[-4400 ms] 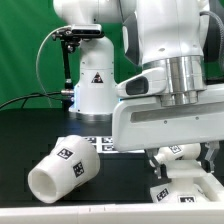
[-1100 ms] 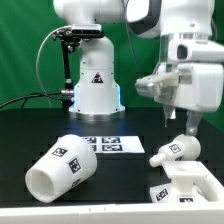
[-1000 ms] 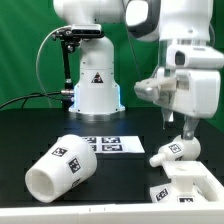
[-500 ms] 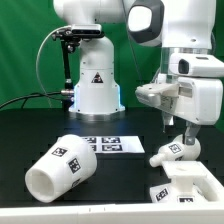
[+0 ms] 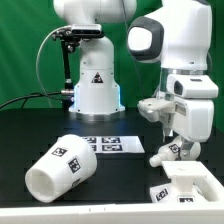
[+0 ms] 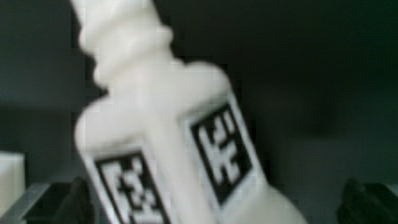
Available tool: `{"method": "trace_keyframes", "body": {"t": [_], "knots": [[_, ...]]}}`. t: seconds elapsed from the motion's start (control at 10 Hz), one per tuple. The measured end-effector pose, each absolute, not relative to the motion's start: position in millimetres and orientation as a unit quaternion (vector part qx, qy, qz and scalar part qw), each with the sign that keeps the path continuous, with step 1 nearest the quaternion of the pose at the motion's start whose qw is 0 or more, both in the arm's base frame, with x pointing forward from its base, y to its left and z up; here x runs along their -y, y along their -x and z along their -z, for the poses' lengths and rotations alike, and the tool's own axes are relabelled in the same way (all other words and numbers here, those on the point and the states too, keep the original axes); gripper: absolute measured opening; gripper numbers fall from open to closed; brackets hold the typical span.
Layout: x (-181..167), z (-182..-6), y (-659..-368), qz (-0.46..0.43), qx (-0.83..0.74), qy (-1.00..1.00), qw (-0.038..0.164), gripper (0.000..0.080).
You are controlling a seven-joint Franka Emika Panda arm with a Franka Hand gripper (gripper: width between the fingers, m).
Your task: Assemble lamp
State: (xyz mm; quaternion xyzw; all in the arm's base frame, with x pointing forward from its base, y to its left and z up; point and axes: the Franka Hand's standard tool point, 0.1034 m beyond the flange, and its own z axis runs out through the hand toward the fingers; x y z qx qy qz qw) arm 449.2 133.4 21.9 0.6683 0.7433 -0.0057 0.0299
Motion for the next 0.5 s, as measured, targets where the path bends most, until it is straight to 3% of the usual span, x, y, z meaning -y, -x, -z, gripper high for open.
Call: {"method": "trace_keyframes", "body": {"t": [0.5], "knots": [[-123.9, -12.8, -449.2, 0.012, -0.738, -0.675, 0.025, 0.0698]]}}
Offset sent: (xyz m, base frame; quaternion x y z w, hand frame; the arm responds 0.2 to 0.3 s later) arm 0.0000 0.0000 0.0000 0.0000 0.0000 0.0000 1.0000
